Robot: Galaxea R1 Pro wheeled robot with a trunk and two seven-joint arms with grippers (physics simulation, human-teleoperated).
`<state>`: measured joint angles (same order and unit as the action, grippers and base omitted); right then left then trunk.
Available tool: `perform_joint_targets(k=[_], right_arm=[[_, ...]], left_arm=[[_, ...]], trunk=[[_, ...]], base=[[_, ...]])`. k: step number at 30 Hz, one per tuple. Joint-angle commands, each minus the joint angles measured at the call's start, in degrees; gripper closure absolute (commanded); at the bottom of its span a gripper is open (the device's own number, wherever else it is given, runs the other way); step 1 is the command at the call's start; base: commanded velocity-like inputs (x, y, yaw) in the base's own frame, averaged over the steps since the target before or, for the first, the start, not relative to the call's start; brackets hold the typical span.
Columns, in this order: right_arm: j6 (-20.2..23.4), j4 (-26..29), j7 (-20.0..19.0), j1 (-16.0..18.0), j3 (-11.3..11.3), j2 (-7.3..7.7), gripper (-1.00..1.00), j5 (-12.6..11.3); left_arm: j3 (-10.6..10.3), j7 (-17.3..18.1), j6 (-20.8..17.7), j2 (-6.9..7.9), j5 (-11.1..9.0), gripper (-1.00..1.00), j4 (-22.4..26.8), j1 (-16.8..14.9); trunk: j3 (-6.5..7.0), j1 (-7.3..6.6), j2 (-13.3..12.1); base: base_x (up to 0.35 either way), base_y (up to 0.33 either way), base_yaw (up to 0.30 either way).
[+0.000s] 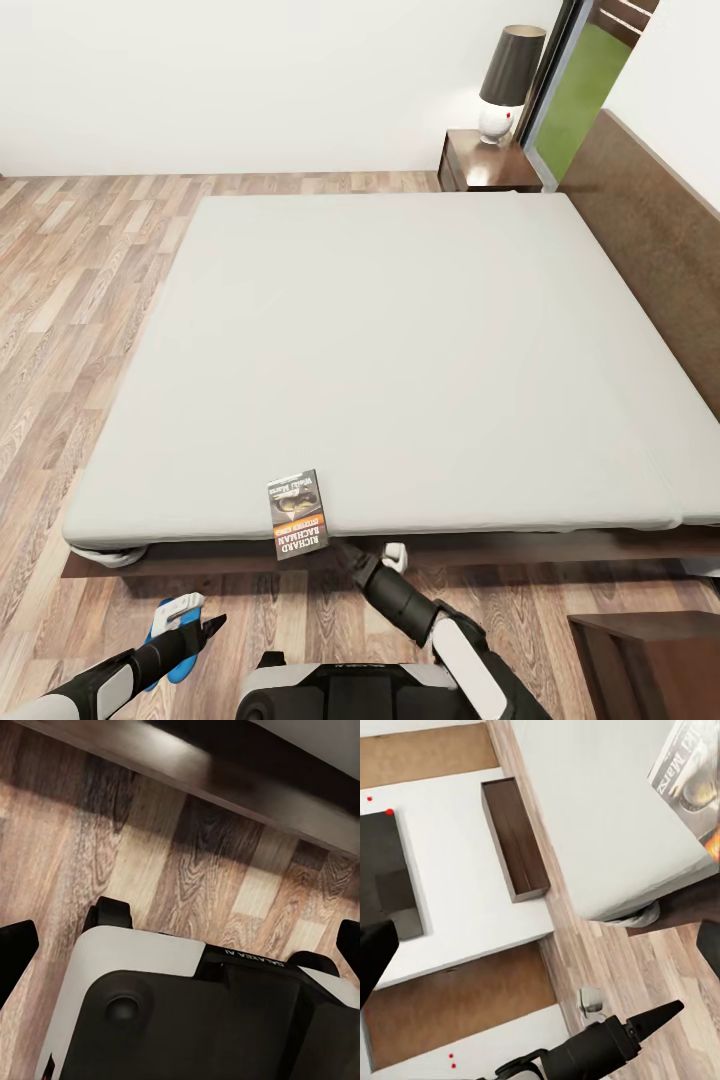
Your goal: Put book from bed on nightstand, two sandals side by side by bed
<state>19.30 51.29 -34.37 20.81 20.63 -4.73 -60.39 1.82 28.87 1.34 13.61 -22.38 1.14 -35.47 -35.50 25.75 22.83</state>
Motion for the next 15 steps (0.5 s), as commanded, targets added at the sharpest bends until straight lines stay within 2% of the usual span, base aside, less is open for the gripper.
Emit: perform_joint_targets(k=[1, 3, 7, 15], right_arm=[[0.5, -0.1, -1.0, 0.0, -1.3, 0.02, -1.0, -0.6], [0.5, -0.1, -2.9, 0.0, -2.6, 0.05, -1.0, -0.6], [0.5, -0.2, -5.6, -0.1, -3.8, 0.06, -1.0, -0.6], [0.6, -1.4, -6.3, -0.1, -4.1, 0.07, -1.0, -0.5]], left_arm=[[0.2, 0.2, 0.1, 0.01, 0.1, -1.0, -0.1, 0.0], [0.2, 0.4, 0.1, 0.01, 0.0, -1.0, -0.1, 0.0], [0.2, 0.7, 0.1, 0.12, 0.0, -1.0, -0.1, 0.0], [0.2, 0.6, 0.2, 0.21, -0.1, -1.0, -0.1, 0.0]], trunk=[[-0.06, 0.03, 0.1], [-0.06, 0.03, 0.1], [-0.06, 0.03, 0.1], [-0.06, 0.03, 0.1]], base=[[0.0, 0.0, 0.0], [0.0, 0.0, 0.0], [0.0, 0.0, 0.0], [0.0, 0.0, 0.0]])
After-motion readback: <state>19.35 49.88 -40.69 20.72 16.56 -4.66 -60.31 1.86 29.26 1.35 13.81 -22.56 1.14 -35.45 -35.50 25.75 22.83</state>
